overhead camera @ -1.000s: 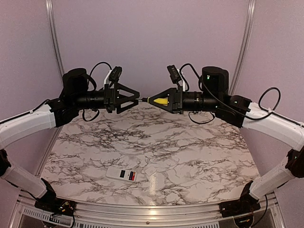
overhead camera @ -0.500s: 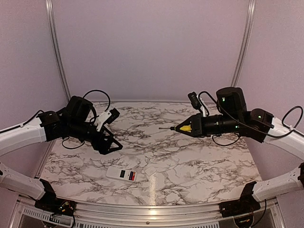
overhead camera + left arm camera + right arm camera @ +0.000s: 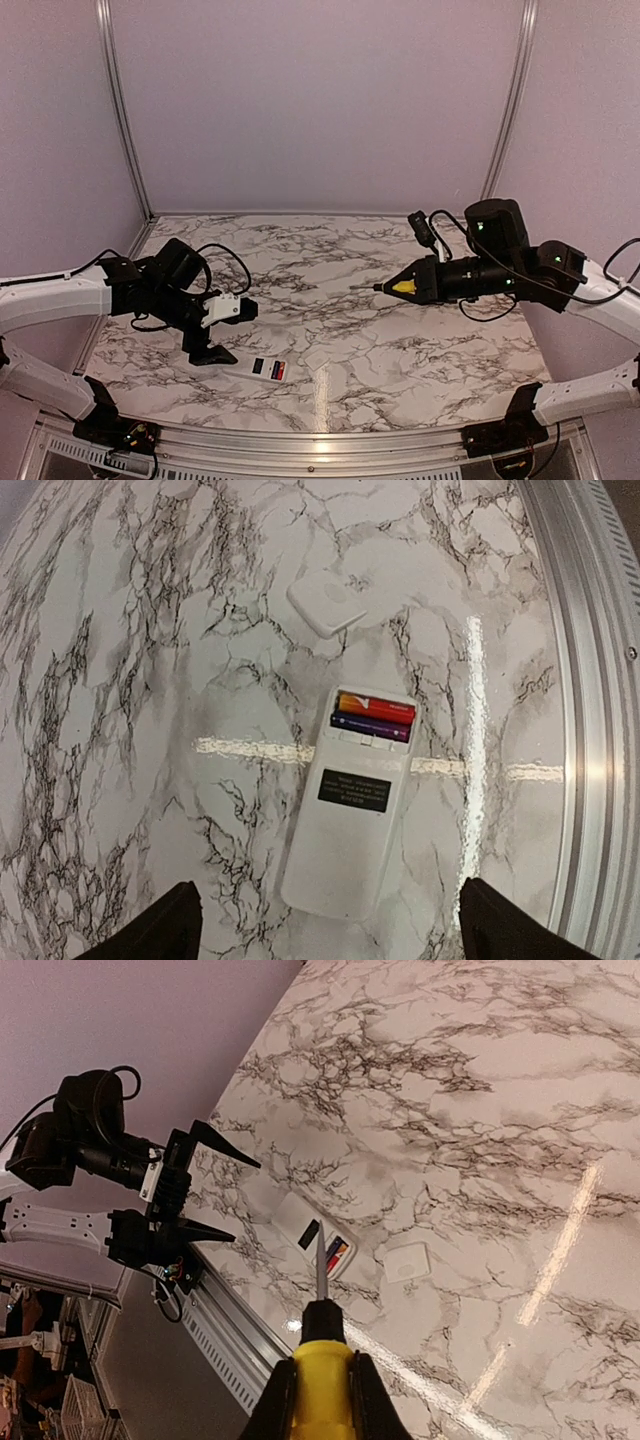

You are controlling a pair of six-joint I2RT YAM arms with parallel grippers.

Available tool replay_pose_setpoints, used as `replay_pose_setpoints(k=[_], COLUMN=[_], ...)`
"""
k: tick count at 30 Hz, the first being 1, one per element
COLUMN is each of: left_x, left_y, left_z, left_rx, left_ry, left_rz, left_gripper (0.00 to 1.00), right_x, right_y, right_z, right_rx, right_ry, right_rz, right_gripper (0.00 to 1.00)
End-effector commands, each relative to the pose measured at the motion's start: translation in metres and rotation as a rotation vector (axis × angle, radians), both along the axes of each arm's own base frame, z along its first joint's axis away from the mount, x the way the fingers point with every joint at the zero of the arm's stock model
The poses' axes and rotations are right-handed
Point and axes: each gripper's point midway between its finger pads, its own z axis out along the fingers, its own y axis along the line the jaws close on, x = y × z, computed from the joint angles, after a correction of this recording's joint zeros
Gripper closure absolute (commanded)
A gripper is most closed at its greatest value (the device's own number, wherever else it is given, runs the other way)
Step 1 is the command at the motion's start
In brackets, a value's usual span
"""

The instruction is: Unload the batteries from the remote control

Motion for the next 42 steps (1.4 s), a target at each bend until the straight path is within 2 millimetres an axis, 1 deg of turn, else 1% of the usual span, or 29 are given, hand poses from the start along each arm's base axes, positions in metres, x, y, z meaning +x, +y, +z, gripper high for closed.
replay_pose_setpoints(k=[1, 6, 10, 15, 17, 23, 26, 28, 31, 32, 33, 35, 38, 40, 42], left_x=[-0.006, -0.01, -0.004, 0.003, 0.005, 0.011, 0.011, 0.01, 0.009, 0.009, 0.01, 0.011, 0.013, 0.012, 0.011], left_y=[0.001, 0.003, 0.002, -0.004, -0.002, -0.005, -0.008, -0.01, -0.013, -0.014, -0.016, -0.02, -0.029, -0.039, -0.054], left_z=[-0.017, -0.043, -0.062, -0.074, -0.084, -0.097, -0.101, -0.104, -0.107, -0.107, -0.106, -0.103, -0.096, -0.092, -0.083], left_rx=[0.047, 0.109, 0.15, 0.159, 0.188, 0.229, 0.244, 0.248, 0.247, 0.248, 0.246, 0.239, 0.227, 0.221, 0.196], left_ry=[-0.042, -0.007, -0.004, -0.002, 0.002, 0.0, 0.011, 0.025, 0.041, 0.04, 0.041, 0.041, 0.05, 0.067, 0.078], left_rz=[-0.134, -0.197, -0.185, -0.159, -0.156, -0.163, -0.171, -0.176, -0.181, -0.184, -0.185, -0.181, -0.169, -0.161, -0.151], left_gripper=[0.08, 0.09, 0.1, 0.11, 0.13, 0.18, 0.21, 0.3, 0.6, 0.68, 0.73, 0.78, 0.83, 0.86, 0.91], right_x=[-0.003, -0.004, -0.003, -0.003, -0.002, -0.001, -0.001, -0.001, -0.002, -0.002, -0.002, -0.003, -0.002, -0.002, -0.001], right_y=[-0.006, -0.005, -0.005, -0.004, -0.003, -0.002, -0.002, -0.003, -0.003, -0.003, -0.003, -0.004, -0.004, -0.005, -0.006], right_z=[0.005, 0.007, 0.008, 0.005, 0.005, 0.003, 0.001, -0.001, -0.003, -0.003, -0.003, -0.004, -0.005, -0.006, -0.006], right_rx=[0.006, 0.011, 0.014, 0.008, 0.005, -0.001, -0.005, -0.007, -0.009, -0.009, -0.012, -0.016, -0.021, -0.025, -0.026], right_ry=[0.01, 0.019, 0.019, 0.025, 0.026, 0.018, 0.016, 0.018, 0.021, 0.02, 0.019, 0.019, 0.018, 0.016, 0.014], right_rz=[-0.019, -0.015, -0.021, -0.018, -0.014, -0.009, -0.008, -0.008, -0.007, -0.007, -0.006, -0.004, -0.006, -0.01, -0.017], right_gripper=[1.0, 1.0, 1.0, 1.0, 1.0, 1.0, 1.0, 1.0, 1.0, 1.0, 1.0, 1.0, 1.0, 1.0, 1.0])
